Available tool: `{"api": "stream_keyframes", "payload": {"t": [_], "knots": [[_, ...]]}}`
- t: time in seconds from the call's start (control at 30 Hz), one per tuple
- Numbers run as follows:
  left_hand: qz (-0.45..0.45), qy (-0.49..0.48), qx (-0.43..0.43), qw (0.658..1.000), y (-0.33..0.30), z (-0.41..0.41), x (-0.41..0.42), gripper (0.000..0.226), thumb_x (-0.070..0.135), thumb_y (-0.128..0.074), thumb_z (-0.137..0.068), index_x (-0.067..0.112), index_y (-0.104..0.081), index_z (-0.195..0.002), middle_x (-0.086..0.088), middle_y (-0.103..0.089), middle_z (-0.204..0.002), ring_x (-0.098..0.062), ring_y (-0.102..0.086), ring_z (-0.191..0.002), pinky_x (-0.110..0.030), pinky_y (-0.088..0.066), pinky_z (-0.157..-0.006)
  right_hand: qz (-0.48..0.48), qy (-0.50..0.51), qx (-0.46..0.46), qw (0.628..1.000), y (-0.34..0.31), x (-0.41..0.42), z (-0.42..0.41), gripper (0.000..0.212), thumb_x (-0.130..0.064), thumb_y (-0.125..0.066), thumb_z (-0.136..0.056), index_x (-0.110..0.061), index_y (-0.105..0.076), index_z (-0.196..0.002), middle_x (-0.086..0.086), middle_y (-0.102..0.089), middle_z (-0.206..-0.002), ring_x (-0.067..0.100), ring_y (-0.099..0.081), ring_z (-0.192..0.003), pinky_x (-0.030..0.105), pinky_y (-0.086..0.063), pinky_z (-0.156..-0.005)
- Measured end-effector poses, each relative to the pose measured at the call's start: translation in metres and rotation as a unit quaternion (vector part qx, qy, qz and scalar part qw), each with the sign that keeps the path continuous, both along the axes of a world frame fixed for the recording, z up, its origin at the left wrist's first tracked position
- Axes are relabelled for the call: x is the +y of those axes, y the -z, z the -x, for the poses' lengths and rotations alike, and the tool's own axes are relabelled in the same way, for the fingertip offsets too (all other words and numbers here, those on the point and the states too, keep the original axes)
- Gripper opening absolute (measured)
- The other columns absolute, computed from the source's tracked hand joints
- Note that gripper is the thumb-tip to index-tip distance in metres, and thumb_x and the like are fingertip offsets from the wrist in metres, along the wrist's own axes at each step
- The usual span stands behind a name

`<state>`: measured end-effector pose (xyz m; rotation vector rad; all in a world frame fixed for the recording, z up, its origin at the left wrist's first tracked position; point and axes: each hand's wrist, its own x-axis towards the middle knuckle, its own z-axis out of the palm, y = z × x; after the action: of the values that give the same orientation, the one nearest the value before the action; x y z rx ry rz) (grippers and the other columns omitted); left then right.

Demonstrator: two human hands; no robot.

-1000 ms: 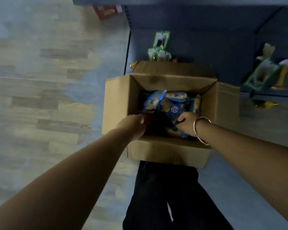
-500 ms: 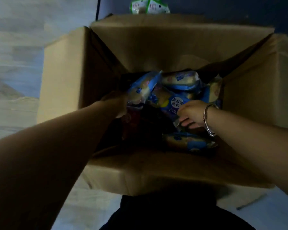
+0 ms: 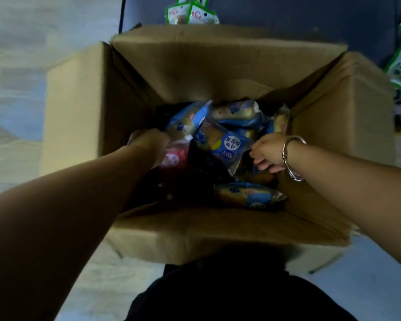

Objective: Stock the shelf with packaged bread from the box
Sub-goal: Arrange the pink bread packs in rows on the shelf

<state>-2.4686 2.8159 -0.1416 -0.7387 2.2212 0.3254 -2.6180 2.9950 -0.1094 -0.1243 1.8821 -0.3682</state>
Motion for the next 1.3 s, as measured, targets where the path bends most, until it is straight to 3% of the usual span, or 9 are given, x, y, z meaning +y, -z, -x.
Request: {"api": "stream_keyframes", "payload": {"t": [0.1,0.3,0.43,0.6,0.7,0.77,0.93,1.17,1.3], "knots": [[0.083,0.028,0.048,0.995,-0.055,0.006,-0.007,0.025,0.022,-0.052,-0.09,0.012,-0.059,-0.112,-0.015,-0.06,-0.12,-0.036,-0.056,-0.113,-0.036,-0.046,-0.086,0.008,-0.032,0.015,0.999,-0.045,-0.004,-0.002,0.018,-0.011,-0.05,-0.094,-0.005,-0.055,-0.11,0.003,-0.053,-0.072,0.013,-0.048,-0.059,0.023,-0.038,-0.055],[0.069,-0.019,0.167,0.983,-0.172,0.016,-0.01,0.027,0.018,-0.059,-0.087,0.005,-0.059,-0.112,-0.021,-0.061,-0.116,-0.039,-0.055,-0.109,-0.035,-0.041,-0.077,0.052,0.034,-0.02,0.998,-0.148,-0.018,-0.011,0.022,-0.015,-0.046,-0.096,-0.007,-0.054,-0.115,0.005,-0.057,-0.085,0.01,-0.049,-0.06,0.021,-0.039,-0.057],[0.055,-0.066,0.204,0.975,-0.267,0.022,-0.016,0.029,0.015,-0.06,-0.086,0.007,-0.06,-0.114,-0.023,-0.061,-0.116,-0.04,-0.054,-0.109,-0.035,-0.042,-0.078,0.099,0.046,-0.022,0.994,-0.244,-0.028,-0.008,0.02,-0.012,-0.045,-0.095,-0.016,-0.048,-0.075,0.004,-0.051,-0.07,0.013,-0.046,-0.056,0.021,-0.035,-0.055],[0.042,-0.071,0.254,0.964,-0.419,0.039,-0.026,0.021,0.012,-0.066,-0.079,0.007,-0.065,-0.099,-0.022,-0.066,-0.103,-0.038,-0.059,-0.099,-0.033,-0.043,-0.072,0.133,0.055,-0.022,0.989,-0.39,-0.024,0.013,0.026,-0.009,-0.043,-0.095,-0.016,-0.043,-0.07,0.005,-0.048,-0.069,0.013,-0.042,-0.056,0.018,-0.027,-0.054],[0.026,-0.022,0.262,0.964,-0.521,0.051,-0.028,0.019,0.008,-0.068,-0.075,0.004,-0.067,-0.093,-0.019,-0.067,-0.097,-0.034,-0.061,-0.095,-0.034,-0.044,-0.073,0.12,0.05,-0.034,0.991,-0.476,-0.018,0.021,0.027,-0.01,-0.034,-0.098,-0.016,-0.042,-0.073,0.003,-0.044,-0.07,0.01,-0.037,-0.056,0.025,-0.048,-0.079],[0.01,0.031,0.248,0.968,-0.584,0.06,-0.028,0.02,0.007,-0.066,-0.077,0.001,-0.068,-0.096,-0.015,-0.066,-0.099,-0.027,-0.06,-0.095,-0.03,-0.04,-0.075,0.121,0.055,-0.036,0.99,-0.525,-0.014,0.024,0.032,-0.012,-0.031,-0.099,-0.018,-0.038,-0.068,0.0,-0.04,-0.062,0.009,-0.036,-0.051,0.018,-0.035,-0.059],[0.059,0.136,0.253,0.956,-0.724,0.077,-0.014,0.026,0.006,-0.056,-0.078,0.008,-0.07,-0.1,-0.008,-0.069,-0.104,-0.023,-0.061,-0.102,-0.026,-0.043,-0.084,0.208,0.011,0.116,0.971,-0.638,-0.025,0.033,0.029,-0.011,-0.047,-0.094,-0.019,-0.046,-0.066,0.003,-0.05,-0.067,0.012,-0.045,-0.055,0.02,-0.038,-0.055],[0.115,0.146,0.324,0.928,-0.841,0.104,0.025,0.024,-0.004,-0.047,-0.076,0.005,-0.069,-0.079,-0.014,-0.065,-0.08,-0.031,-0.058,-0.076,-0.035,-0.051,-0.07,0.303,-0.066,0.275,0.91,-0.768,-0.017,0.048,0.026,-0.018,-0.057,-0.089,-0.026,-0.052,-0.065,-0.005,-0.053,-0.07,0.011,-0.051,-0.066,0.018,-0.035,-0.052],[0.139,0.142,0.385,0.901,-0.883,0.111,0.049,0.026,0.0,-0.051,-0.083,0.005,-0.072,-0.097,-0.009,-0.068,-0.09,-0.023,-0.062,-0.081,-0.031,-0.054,-0.076,0.335,-0.085,0.318,0.883,-0.822,-0.012,0.043,0.024,-0.011,-0.053,-0.088,-0.01,-0.066,-0.108,0.007,-0.065,-0.096,0.02,-0.056,-0.088,0.022,-0.044,-0.064]]}}
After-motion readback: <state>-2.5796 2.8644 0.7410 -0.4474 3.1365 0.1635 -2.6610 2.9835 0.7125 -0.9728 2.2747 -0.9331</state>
